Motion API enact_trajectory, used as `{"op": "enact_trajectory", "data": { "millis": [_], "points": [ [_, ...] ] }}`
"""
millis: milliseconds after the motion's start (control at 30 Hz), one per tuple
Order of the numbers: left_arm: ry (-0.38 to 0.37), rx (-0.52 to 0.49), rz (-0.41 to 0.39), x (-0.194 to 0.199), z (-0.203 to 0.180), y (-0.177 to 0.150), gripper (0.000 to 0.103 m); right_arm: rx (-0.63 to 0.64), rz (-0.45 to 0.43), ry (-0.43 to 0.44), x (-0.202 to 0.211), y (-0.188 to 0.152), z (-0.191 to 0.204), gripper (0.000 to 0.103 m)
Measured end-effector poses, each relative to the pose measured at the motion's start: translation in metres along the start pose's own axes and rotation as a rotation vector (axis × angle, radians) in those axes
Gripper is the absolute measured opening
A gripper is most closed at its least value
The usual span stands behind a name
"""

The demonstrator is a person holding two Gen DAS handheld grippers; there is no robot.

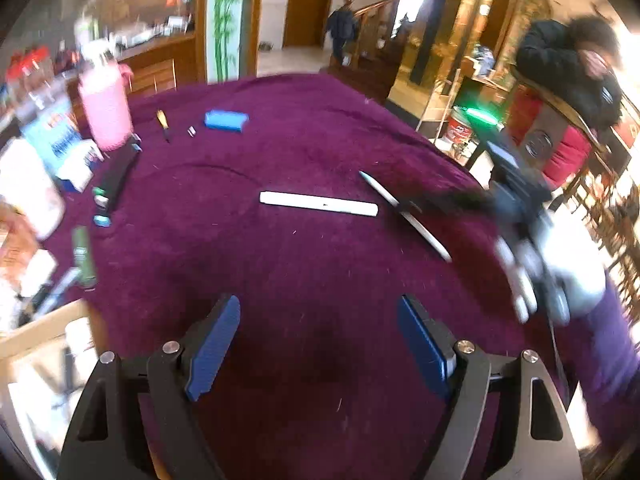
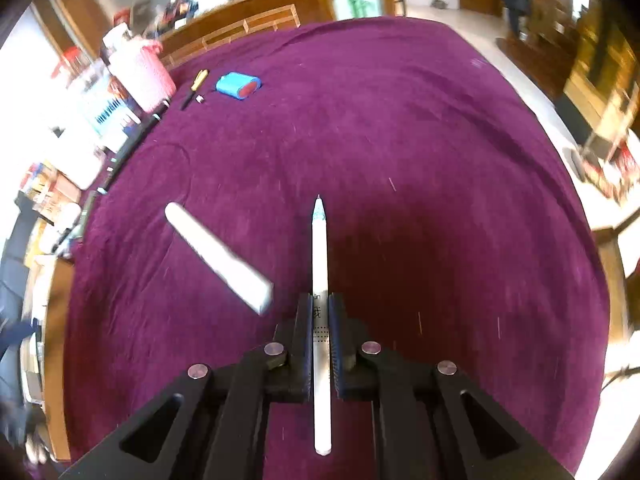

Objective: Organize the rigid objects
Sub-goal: 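Grasp the thin white pen with the right tool while the left tool grasps the thick white marker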

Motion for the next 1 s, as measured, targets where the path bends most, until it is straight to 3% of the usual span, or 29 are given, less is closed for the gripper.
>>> {"op": "enact_trajectory", "data": {
  "millis": [67,133,200,300,367,467,500,633,767,867,933,1000],
  "points": [
    [-0.064,0.09,0.027,-0.025,0.001,0.023,0.079,-0.038,-0.031,0.056,0.005,-0.011,-0.002,0.008],
    [-0.069,0.193,0.045,-0.045,0.004,0.04,0.079,-0.081,-0.034,0.111,0.006,-0.01,-0.007,0.008],
    [-0.019,0.252,0.045,-0.064,0.006,0.06,0.079,-0.109,-0.05,0.155,0.002,-0.004,-0.009,0.008],
    [0.118,0.288,0.023,-0.085,0.013,0.086,0.079,-0.12,-0.064,0.181,0.001,-0.003,-0.007,0.008],
    [0.202,0.298,0.054,-0.106,0.015,0.096,0.079,-0.117,-0.07,0.189,-0.001,-0.001,-0.005,0.008],
    [0.31,0.222,0.167,-0.136,0.011,0.089,0.082,-0.126,-0.075,0.215,0.0,-0.003,-0.008,0.008],
    [0.342,0.187,0.124,-0.13,0.011,0.089,0.086,-0.134,-0.075,0.228,0.0,-0.003,-0.009,0.008],
    [0.417,0.085,0.17,-0.111,0.018,0.066,0.086,-0.148,-0.072,0.252,0.001,-0.005,-0.013,0.008],
    [0.406,0.06,0.204,-0.083,0.03,0.024,0.086,-0.135,-0.076,0.229,0.0,-0.004,-0.01,0.008],
    [0.366,0.102,0.195,-0.064,0.032,0.002,0.086,-0.125,-0.08,0.208,0.0,-0.003,-0.008,0.008],
    [0.325,0.131,0.171,-0.061,0.025,-0.003,0.086,-0.128,-0.083,0.205,0.0,-0.003,-0.008,0.008],
    [0.334,0.11,0.169,-0.069,0.017,0.004,0.086,-0.134,-0.085,0.212,-0.001,-0.003,-0.008,0.008]
  ]
}}
Point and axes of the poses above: each gripper's, at about its wrist camera, not at the fingertips, and x roughly against the way its jaws point, z to its left, y to its top, the point moved 8 cm from there along -x, roughly the way its jaws point, and after that the axes turned 7 degrees about z, right-handed, at the moved point
